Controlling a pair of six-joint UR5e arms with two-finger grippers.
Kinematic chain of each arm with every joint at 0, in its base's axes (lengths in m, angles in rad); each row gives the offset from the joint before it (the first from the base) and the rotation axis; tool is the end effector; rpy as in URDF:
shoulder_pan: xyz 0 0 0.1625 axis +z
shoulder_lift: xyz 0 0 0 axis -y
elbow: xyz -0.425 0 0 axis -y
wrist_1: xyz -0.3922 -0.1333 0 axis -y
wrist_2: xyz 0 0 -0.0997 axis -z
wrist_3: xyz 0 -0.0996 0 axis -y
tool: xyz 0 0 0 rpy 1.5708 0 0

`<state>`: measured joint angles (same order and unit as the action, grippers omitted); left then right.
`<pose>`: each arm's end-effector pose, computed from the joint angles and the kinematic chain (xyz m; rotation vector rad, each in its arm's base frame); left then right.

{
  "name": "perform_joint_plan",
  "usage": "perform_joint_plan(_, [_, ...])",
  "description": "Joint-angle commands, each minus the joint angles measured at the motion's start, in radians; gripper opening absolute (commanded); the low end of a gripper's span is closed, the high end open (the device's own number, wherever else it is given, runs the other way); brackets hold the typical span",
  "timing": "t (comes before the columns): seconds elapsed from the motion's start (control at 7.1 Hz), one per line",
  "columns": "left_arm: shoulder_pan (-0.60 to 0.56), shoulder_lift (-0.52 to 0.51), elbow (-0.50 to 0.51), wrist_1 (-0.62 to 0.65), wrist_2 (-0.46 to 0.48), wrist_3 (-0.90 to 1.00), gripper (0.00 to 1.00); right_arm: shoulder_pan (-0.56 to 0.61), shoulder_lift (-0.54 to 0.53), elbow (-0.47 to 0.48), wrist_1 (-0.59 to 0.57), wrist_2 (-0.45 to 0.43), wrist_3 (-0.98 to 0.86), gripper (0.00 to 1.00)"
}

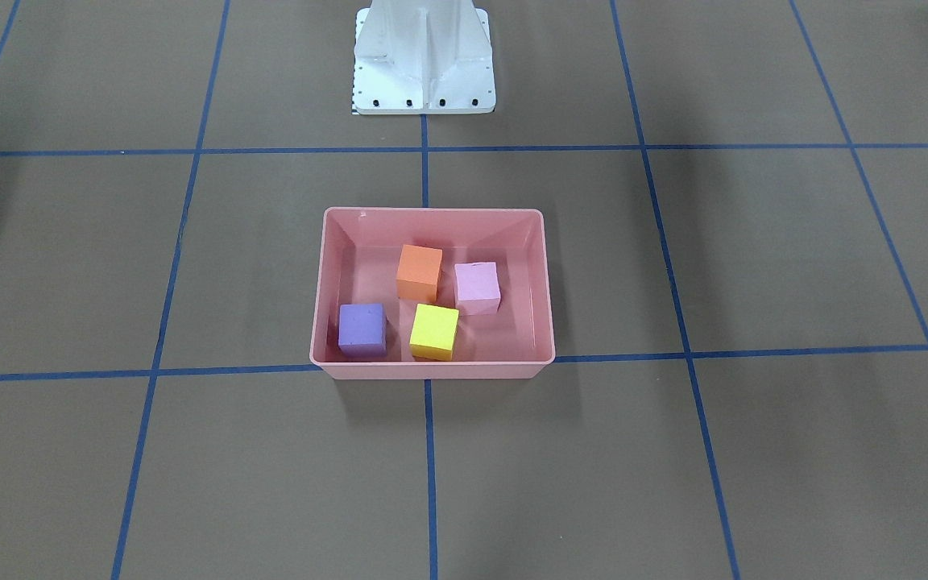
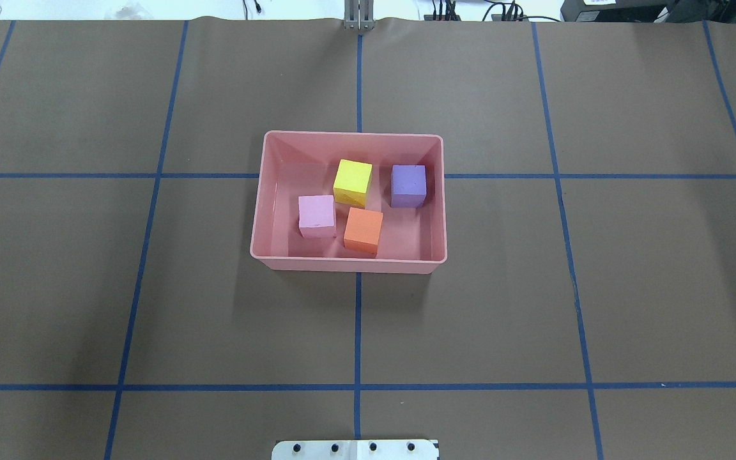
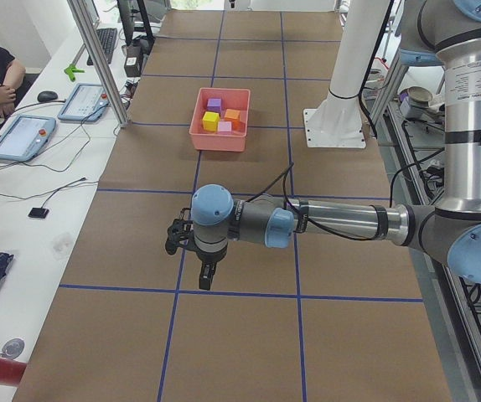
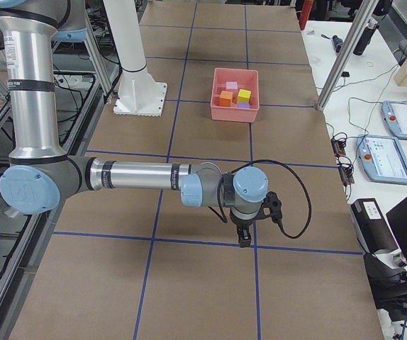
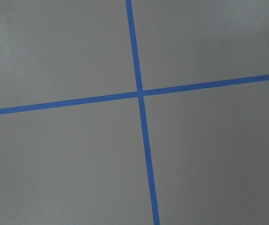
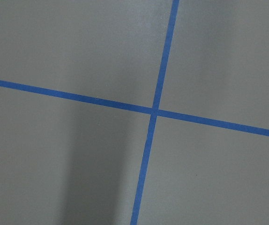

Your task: Place blocks into pink bin with both arms

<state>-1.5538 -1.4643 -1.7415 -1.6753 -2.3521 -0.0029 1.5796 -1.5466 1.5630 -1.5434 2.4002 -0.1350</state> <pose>-0.0554 -0.4574 0.6129 0.1523 0.7810 0.0792 0.0643 -0.5044 0.6438 0.1008 -0.8248 -0.1370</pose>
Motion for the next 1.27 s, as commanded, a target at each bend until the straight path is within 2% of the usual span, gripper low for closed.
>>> perform_joint_plan(0.0, [0.000,-0.001,-0.003,0.005,0.001,0.000,1.00,-0.001,0.000,-0.003,0.000,-0.001,0.003,1.00])
perform_joint_plan(1.13, [0.000,-0.007,0.010,0.005,0.004,0.001,1.00,-0.003,-0.001,-0.008,0.000,-0.003,0.003,1.00])
